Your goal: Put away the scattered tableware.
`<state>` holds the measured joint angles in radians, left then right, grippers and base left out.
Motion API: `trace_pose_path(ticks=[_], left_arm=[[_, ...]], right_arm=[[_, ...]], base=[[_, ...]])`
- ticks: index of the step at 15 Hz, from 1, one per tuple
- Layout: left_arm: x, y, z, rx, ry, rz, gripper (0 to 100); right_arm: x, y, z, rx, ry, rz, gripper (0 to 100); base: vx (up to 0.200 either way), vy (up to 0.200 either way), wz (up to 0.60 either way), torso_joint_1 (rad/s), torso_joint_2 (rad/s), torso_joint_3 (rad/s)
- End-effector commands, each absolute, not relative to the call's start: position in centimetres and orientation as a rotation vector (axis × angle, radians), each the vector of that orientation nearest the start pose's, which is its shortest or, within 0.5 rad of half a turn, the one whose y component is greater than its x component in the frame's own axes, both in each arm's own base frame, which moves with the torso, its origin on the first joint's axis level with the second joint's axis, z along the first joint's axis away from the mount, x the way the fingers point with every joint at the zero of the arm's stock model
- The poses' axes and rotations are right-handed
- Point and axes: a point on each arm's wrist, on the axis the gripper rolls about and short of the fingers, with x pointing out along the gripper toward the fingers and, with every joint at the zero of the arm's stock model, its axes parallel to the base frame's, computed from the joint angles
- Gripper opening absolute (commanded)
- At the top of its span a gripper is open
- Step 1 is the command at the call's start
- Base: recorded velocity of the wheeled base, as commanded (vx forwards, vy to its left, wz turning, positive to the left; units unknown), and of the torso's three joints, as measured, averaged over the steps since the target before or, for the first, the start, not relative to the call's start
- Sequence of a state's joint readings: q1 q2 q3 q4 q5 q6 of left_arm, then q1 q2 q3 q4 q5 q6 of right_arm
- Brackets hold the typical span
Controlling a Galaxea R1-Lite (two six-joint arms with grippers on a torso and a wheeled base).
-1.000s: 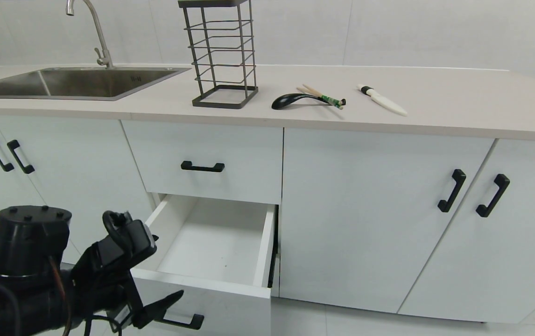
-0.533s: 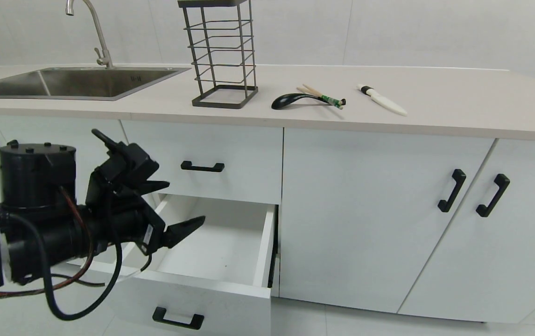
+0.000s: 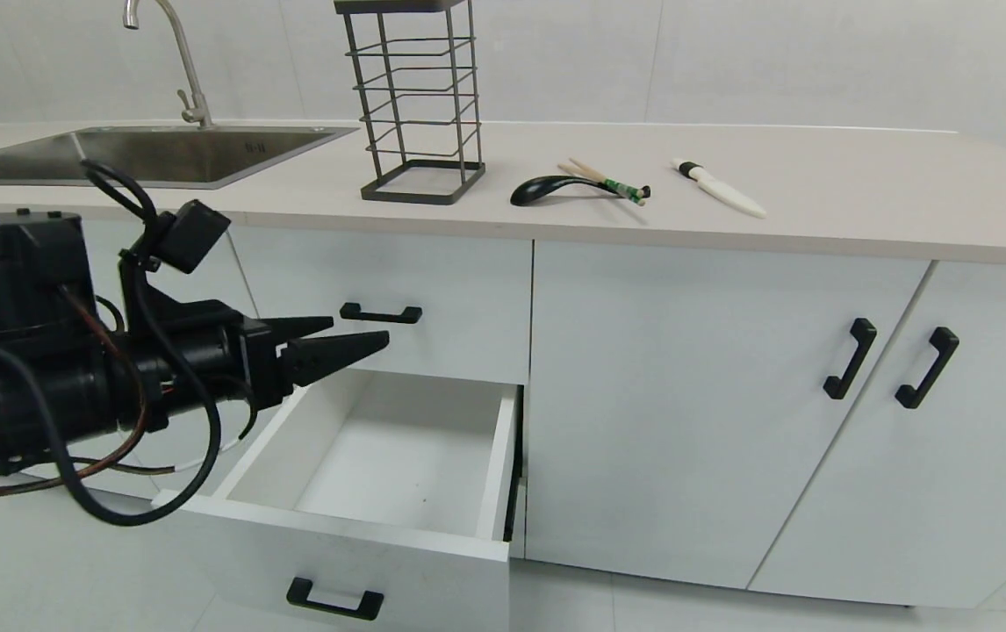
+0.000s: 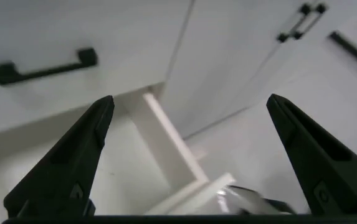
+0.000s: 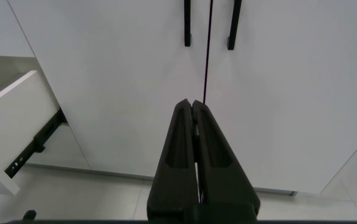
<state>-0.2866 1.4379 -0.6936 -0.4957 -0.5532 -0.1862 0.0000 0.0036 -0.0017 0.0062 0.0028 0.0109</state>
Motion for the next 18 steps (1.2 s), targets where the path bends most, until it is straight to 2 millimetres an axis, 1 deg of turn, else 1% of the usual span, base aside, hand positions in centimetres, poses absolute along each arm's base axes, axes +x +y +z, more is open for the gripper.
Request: trace_pose_path(ticks=[1, 2, 3, 4, 6, 7, 8, 10, 11, 13, 14, 15, 16, 18], left_arm=[[20.1, -7.0, 21.1, -0.32, 0.352, -0.864, 100], [19.7, -7.0, 20.5, -0.343, 0.361, -0.865, 100], [19.6, -6.9, 19.3, -0.318, 0.349, -0.868, 100], [20.0, -7.0, 18.0, -0.26, 0.325, -0.861, 100], [21.0, -7.0, 15.3, -0.095, 0.269, -0.776, 100], [21.4, -7.0, 14.2, -0.047, 0.237, -0.71, 100], [21.9, -7.2, 13.8, -0.032, 0.194, -0.648, 100], [22.8, -7.3, 14.0, -0.02, 0.11, -0.521, 100], [22.8, -7.2, 14.6, -0.043, 0.079, -0.457, 100], [22.6, -6.9, 15.0, -0.099, 0.07, -0.427, 100], [22.4, -6.8, 14.8, -0.101, 0.075, -0.423, 100], [21.9, -6.7, 14.4, -0.102, 0.085, -0.423, 100], [20.5, -6.3, 14.6, -0.105, 0.062, -0.427, 100], [17.4, -5.3, 15.8, -0.118, -0.006, -0.426, 100]], right_arm=[[-2.3, 0.0, 7.5, 0.011, 0.009, 0.005, 0], [-2.3, 0.0, 7.5, 0.011, 0.009, 0.003, 0], [-2.3, 0.0, 7.5, 0.011, 0.009, 0.003, 0], [-2.3, 0.0, 7.5, 0.011, 0.009, 0.003, 0], [-2.3, 0.0, 7.5, 0.011, 0.009, 0.003, 0], [-2.3, 0.0, 7.5, 0.011, 0.009, 0.003, 0], [-2.3, 0.0, 7.5, 0.011, 0.009, 0.003, 0], [-2.3, 0.0, 7.5, 0.011, 0.009, 0.003, 0], [-2.3, 0.0, 7.5, 0.011, 0.009, 0.003, 0], [-2.3, 0.0, 7.5, 0.011, 0.009, 0.005, 0], [-2.3, 0.0, 7.5, 0.011, 0.009, 0.003, 0], [-2.3, 0.0, 7.5, 0.011, 0.009, 0.003, 0], [-2.3, 0.0, 7.5, 0.011, 0.009, 0.003, 0], [-2.3, 0.0, 7.5, 0.011, 0.009, 0.003, 0]], base=[[0.0, 0.0, 0.0, 0.0, 0.0, 0.0], [0.0, 0.0, 0.0, 0.0, 0.0, 0.0], [0.0, 0.0, 0.0, 0.0, 0.0, 0.0], [0.0, 0.0, 0.0, 0.0, 0.0, 0.0], [0.0, 0.0, 0.0, 0.0, 0.0, 0.0], [0.0, 0.0, 0.0, 0.0, 0.0, 0.0], [0.0, 0.0, 0.0, 0.0, 0.0, 0.0], [0.0, 0.0, 0.0, 0.0, 0.0, 0.0], [0.0, 0.0, 0.0, 0.0, 0.0, 0.0], [0.0, 0.0, 0.0, 0.0, 0.0, 0.0], [0.0, 0.0, 0.0, 0.0, 0.0, 0.0], [0.0, 0.0, 0.0, 0.0, 0.0, 0.0], [0.0, 0.0, 0.0, 0.0, 0.0, 0.0], [0.0, 0.0, 0.0, 0.0, 0.0, 0.0]])
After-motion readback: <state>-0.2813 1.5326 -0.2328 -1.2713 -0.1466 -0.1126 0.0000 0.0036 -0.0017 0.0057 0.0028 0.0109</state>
